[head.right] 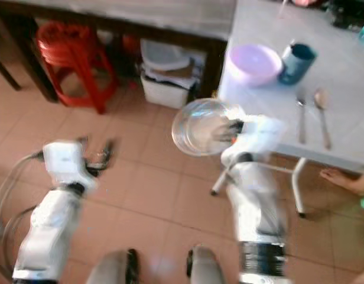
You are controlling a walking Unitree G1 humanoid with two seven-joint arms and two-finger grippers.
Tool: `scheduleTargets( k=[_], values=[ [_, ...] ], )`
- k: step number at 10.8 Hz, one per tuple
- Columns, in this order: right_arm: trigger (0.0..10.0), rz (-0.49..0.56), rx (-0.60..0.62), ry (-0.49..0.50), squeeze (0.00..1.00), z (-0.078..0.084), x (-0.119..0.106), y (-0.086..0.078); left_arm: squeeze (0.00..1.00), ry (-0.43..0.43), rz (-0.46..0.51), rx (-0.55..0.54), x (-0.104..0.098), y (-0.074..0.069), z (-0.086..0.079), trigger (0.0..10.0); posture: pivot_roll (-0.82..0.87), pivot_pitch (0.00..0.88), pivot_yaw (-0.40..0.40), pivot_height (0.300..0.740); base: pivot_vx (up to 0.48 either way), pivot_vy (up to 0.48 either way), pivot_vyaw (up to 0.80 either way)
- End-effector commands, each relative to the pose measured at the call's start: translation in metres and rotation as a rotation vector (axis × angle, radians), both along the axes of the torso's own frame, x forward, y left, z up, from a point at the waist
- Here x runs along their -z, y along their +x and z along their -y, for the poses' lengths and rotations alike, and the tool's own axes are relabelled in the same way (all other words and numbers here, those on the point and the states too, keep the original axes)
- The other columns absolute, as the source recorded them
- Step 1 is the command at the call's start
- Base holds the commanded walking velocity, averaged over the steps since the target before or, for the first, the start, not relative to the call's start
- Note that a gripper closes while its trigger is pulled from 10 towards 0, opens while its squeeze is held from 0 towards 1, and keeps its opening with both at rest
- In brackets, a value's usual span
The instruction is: Setting the table
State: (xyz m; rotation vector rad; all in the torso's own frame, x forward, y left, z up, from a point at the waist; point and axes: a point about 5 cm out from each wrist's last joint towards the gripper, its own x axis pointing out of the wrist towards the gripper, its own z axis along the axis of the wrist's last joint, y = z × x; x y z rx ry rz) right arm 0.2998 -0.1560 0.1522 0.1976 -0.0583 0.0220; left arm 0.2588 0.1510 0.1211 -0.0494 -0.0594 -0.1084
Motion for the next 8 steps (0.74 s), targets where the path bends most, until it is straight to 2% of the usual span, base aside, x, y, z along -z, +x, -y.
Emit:
scheduleTargets(
  k=[1,3,4,8],
  values=[
    [0.0,0.022,0.044,-0.018,0.00,0.0122,-0.0037,-0.0028,0.00,0.000,0.007,0.015,-0.0005,0.0010,0.0079,10.0,-0.02,0.176,-0.013,0.740,0.386,0.285,0.00],
    [0.0,0.059,0.029,-0.053,0.00,0.0077,-0.0058,-0.0033,0.00,0.011,0.023,0.019,-0.0025,0.0045,0.0112,10.0,-0.02,0.168,-0.015,0.740,0.427,0.122,0.00],
    [10.0,0.085,0.027,-0.071,0.00,0.0052,-0.0109,-0.0003,0.00,0.005,0.034,0.029,-0.0044,0.0069,0.0135,10.0,-0.02,0.172,-0.012,0.740,0.469,0.000,0.00],
    [10.0,0.102,0.030,-0.102,0.00,0.0056,-0.0120,-0.0004,0.00,0.014,0.041,0.035,-0.0043,0.0076,0.0164,10.0,-0.03,0.175,-0.012,0.740,0.472,0.000,0.00]
  ],
)
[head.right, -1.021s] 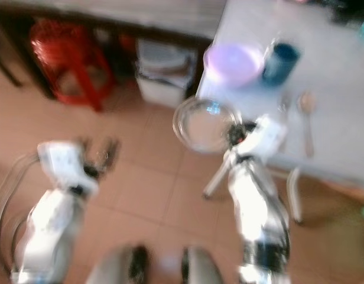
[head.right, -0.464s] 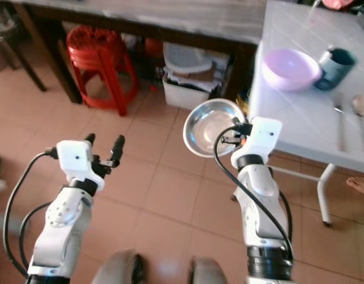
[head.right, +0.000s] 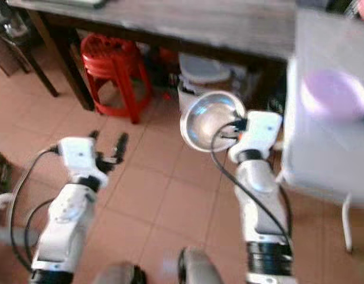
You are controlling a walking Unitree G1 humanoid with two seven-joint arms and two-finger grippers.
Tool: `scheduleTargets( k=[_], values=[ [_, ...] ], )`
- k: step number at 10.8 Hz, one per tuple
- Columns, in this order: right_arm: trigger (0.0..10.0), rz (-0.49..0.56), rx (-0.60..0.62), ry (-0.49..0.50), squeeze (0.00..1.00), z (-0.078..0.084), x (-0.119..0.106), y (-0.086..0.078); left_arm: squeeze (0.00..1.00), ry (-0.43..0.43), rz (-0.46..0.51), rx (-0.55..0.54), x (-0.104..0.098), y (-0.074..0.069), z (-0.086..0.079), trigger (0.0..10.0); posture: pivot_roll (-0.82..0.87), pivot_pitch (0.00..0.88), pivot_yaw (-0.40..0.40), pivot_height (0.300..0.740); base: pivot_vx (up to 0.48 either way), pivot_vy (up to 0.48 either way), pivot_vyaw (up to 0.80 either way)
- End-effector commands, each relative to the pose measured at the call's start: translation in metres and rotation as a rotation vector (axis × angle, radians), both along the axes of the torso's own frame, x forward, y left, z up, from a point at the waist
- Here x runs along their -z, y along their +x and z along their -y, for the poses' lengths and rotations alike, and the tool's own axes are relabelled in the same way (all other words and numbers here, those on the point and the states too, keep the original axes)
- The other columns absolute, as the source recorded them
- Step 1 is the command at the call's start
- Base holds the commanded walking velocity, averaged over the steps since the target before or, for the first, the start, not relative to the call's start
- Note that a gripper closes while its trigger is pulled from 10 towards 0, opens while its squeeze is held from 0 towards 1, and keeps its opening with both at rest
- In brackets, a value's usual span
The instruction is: Setting the table
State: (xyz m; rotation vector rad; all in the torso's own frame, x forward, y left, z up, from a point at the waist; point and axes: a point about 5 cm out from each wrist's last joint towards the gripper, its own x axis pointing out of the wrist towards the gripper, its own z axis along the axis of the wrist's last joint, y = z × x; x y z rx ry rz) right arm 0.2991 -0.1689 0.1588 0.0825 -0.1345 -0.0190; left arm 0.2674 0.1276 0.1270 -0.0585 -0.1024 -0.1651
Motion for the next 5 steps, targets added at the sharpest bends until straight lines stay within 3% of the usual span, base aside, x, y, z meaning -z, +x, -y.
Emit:
scheduleTargets(
  k=[1,5],
  values=[
    [10.0,0.030,-0.023,0.007,0.00,-0.0076,-0.0055,0.0005,0.00,0.022,0.002,-0.014,0.0012,-0.0012,-0.0053,10.0,-0.03,0.174,-0.011,0.740,0.480,0.000,0.00],
    [10.0,0.037,-0.019,0.005,0.00,-0.0085,-0.0059,0.0008,0.00,0.033,0.007,-0.008,0.0009,-0.0002,-0.0058,10.0,-0.03,0.176,-0.005,0.740,0.480,0.000,0.00]
  ],
)
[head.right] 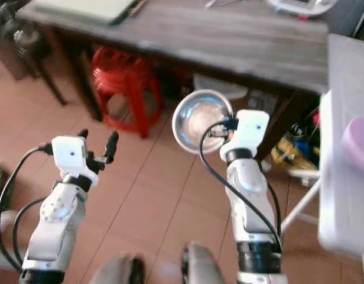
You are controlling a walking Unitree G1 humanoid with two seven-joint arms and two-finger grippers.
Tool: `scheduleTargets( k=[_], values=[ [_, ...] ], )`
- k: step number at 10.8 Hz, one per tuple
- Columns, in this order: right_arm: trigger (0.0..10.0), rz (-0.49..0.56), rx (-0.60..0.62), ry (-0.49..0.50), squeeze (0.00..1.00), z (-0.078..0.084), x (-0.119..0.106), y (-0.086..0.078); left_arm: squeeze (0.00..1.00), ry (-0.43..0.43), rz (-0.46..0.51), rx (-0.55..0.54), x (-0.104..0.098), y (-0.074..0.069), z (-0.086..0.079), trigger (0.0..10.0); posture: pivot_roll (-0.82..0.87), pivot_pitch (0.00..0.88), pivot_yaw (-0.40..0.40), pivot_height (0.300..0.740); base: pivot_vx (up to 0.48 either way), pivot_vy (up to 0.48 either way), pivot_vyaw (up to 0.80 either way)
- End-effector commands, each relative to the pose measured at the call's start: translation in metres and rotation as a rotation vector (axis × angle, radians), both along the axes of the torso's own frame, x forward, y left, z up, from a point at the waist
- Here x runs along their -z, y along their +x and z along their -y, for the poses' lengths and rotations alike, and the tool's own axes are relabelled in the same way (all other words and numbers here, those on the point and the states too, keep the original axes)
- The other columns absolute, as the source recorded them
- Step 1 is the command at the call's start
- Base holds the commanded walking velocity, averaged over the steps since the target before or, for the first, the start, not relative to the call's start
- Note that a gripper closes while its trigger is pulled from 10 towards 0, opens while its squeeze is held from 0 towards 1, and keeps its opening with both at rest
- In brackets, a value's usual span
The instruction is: Setting the table
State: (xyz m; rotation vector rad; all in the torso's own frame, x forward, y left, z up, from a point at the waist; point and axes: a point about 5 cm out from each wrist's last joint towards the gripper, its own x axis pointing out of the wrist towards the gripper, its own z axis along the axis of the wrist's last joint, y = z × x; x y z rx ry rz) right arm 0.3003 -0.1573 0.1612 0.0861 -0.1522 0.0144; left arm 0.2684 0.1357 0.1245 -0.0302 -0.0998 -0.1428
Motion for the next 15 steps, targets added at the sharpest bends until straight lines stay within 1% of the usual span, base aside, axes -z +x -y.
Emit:
scheduleTargets(
  k=[1,3,7,8,11,12,15],
  values=[
    [10.0,0.013,0.017,0.011,0.00,0.003,-0.003,0.001,0.00,0.008,0.011,0.022,-0.002,-0.002,0.004,10.0,-0.03,0.176,-0.004,0.740,0.480,0.000,0.00],
    [10.0,0.013,0.020,0.009,0.00,0.004,-0.003,0.001,0.00,0.006,0.013,0.030,-0.002,-0.002,0.005,10.0,-0.03,0.177,-0.001,0.740,0.480,0.000,-0.51],
    [10.0,0.015,0.011,0.008,0.00,0.002,-0.003,0.002,0.00,-0.009,0.014,0.038,-0.003,-0.001,0.007,10.0,-0.03,0.178,0.000,0.740,0.475,0.000,0.00],
    [10.0,0.019,0.019,0.004,0.00,0.004,-0.004,0.003,0.00,-0.007,0.014,0.039,-0.003,-0.002,0.008,10.0,-0.03,0.178,0.000,0.740,0.469,0.000,0.00],
    [10.0,0.035,0.026,0.004,0.00,0.006,-0.007,0.005,0.00,-0.015,0.027,0.048,-0.006,-0.003,0.010,10.0,-0.03,0.177,-0.001,0.740,0.467,0.000,-0.50],
    [10.0,0.039,0.025,0.007,0.00,0.005,-0.008,0.007,0.00,-0.014,0.036,0.052,-0.009,-0.002,0.010,10.0,-0.02,0.174,-0.002,0.740,0.465,0.000,0.00],
    [10.0,0.033,0.023,0.031,0.00,0.002,-0.009,0.016,0.00,-0.024,0.028,0.037,-0.008,-0.002,0.008,10.0,-0.01,0.172,-0.003,0.740,0.458,0.000,0.00]
  ],
)
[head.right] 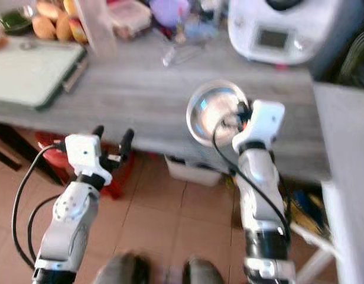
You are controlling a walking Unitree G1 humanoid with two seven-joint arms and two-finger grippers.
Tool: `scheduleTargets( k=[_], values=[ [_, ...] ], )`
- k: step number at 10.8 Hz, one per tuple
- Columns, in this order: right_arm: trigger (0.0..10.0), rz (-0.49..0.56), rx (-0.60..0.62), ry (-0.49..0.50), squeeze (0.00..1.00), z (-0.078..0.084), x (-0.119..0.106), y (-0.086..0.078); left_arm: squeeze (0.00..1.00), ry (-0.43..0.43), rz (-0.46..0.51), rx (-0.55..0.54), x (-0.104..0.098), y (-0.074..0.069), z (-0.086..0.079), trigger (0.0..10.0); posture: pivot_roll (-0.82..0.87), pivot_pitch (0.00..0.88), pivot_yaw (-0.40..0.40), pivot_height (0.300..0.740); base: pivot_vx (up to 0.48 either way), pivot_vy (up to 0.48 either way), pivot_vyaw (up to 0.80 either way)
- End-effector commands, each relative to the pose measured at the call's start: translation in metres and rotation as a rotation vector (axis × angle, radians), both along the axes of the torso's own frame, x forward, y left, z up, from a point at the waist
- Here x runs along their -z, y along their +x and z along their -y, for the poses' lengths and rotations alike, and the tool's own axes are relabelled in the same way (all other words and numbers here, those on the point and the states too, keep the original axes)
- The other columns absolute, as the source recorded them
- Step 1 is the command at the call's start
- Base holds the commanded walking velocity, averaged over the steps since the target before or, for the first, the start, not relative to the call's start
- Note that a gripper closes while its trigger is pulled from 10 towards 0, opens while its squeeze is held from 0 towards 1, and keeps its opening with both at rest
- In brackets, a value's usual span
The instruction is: Setting the table
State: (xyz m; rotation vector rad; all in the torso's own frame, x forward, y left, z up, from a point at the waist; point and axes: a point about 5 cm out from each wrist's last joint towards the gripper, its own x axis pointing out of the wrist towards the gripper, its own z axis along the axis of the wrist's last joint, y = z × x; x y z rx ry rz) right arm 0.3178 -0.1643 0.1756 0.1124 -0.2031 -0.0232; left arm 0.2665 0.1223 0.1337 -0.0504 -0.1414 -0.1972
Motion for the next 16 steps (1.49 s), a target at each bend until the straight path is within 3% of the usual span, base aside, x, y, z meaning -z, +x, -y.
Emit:
scheduleTargets(
  k=[1,3,6,8,11,12,14,16],
  values=[
    [10.0,-0.038,-0.005,0.041,0.00,-0.004,0.007,0.002,0.00,0.002,-0.008,-0.025,0.001,-0.002,-0.005,10.0,-0.01,0.174,-0.002,0.740,0.000,0.000,0.00],
    [10.0,-0.126,-0.020,0.157,0.00,-0.010,0.016,0.010,0.00,0.020,-0.029,-0.051,0.004,-0.005,-0.009,10.0,0.00,0.183,-0.001,0.740,0.000,0.000,0.00],
    [10.0,-0.234,-0.043,0.176,0.00,-0.019,0.031,0.004,0.00,0.025,-0.052,-0.119,0.007,-0.011,-0.024,10.0,0.01,0.184,-0.006,0.740,0.000,0.000,0.00],
    [10.0,-0.330,-0.074,0.215,0.00,-0.025,0.044,0.000,0.00,0.037,-0.066,-0.112,0.010,-0.015,-0.026,10.0,0.00,0.181,-0.007,0.740,0.000,0.000,0.00],
    [10.0,-0.363,-0.032,0.191,0.00,-0.016,0.045,0.012,0.00,0.031,-0.064,-0.100,0.009,-0.015,-0.022,10.0,0.00,0.174,-0.013,0.740,0.000,0.000,0.00],
    [10.0,-0.371,-0.051,0.225,0.00,-0.017,0.044,0.013,0.00,0.031,-0.064,-0.098,0.009,-0.015,-0.021,10.0,0.00,0.174,-0.013,0.740,0.000,0.000,0.00],
    [10.0,-0.396,-0.074,0.279,0.00,-0.022,0.047,0.022,0.00,0.040,-0.082,-0.096,0.012,-0.015,-0.020,10.0,0.00,0.184,-0.011,0.740,0.000,0.000,0.00],
    [10.0,-0.435,-0.101,0.269,0.00,-0.030,0.054,0.025,0.00,0.068,-0.092,-0.086,0.013,-0.016,-0.019,10.0,0.01,0.192,-0.012,0.740,0.000,0.000,0.00]
  ],
)
